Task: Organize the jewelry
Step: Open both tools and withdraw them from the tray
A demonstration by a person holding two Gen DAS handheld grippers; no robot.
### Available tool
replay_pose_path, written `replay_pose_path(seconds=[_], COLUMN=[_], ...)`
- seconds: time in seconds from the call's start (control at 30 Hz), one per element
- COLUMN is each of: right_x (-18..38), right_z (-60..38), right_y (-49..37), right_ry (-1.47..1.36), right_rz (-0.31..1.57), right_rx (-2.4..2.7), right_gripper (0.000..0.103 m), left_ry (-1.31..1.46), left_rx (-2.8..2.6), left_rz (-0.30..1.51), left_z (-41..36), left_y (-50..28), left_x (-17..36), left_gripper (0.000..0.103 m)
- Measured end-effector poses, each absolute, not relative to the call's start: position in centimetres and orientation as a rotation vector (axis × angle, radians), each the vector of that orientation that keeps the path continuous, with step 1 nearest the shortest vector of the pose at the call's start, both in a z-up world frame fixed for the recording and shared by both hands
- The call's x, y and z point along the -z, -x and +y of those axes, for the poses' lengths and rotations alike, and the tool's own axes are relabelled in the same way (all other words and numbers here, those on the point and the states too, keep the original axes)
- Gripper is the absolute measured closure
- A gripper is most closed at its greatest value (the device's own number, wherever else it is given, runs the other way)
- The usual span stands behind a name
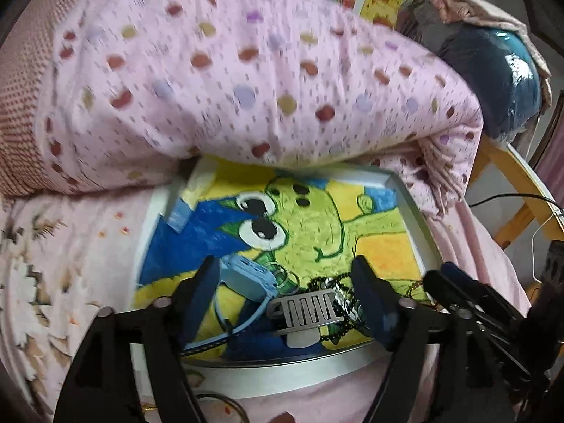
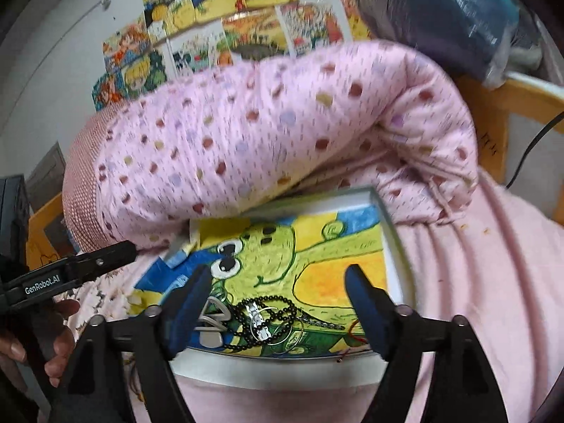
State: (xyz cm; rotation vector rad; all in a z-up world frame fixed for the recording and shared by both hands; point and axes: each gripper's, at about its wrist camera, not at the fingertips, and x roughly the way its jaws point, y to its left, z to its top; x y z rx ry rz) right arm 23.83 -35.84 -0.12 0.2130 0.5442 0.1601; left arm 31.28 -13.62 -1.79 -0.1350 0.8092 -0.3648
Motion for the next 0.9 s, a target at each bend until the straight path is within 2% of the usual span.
replay_pose_path(seconds=[0.1, 0.17, 0.23, 0.33, 0.9], right_x=[-1.4, -2.4, -3.3, -4.1, -3.3], right_z=[-35.7, -35.5, -35.1, -34.4, -28.7], right_y=[-21.9, -20.3, -18.7, -16.6, -9.4], right_ry=[-0.204, -0.195, -0.183, -0.168, -0.115], right_rz=[0.497, 0.458, 0.42, 0.379, 0.373], right_rx=[-0.15, -0.13, -0.123, -0.109, -0.123], right_gripper=[0.012, 0.008, 0.003, 0.0, 0.0], left_ry=[0.176, 0.205, 0.215, 0.183, 0.117], left_rx=[0.339, 0.3, 0.275, 0.248, 0.109], left_rz=[0.739, 0.722, 0.678, 0.63, 0.556], left_z=[-12.4, -11.3, -10.3, -9.4, -3.2], left_y=[-29.9, -28.6, -27.1, -25.2, -14.8], left_x=[0.7, 0.0, -0.8, -1.8, -2.9], left_gripper=[0.007, 0.004, 0.003, 0.003, 0.002])
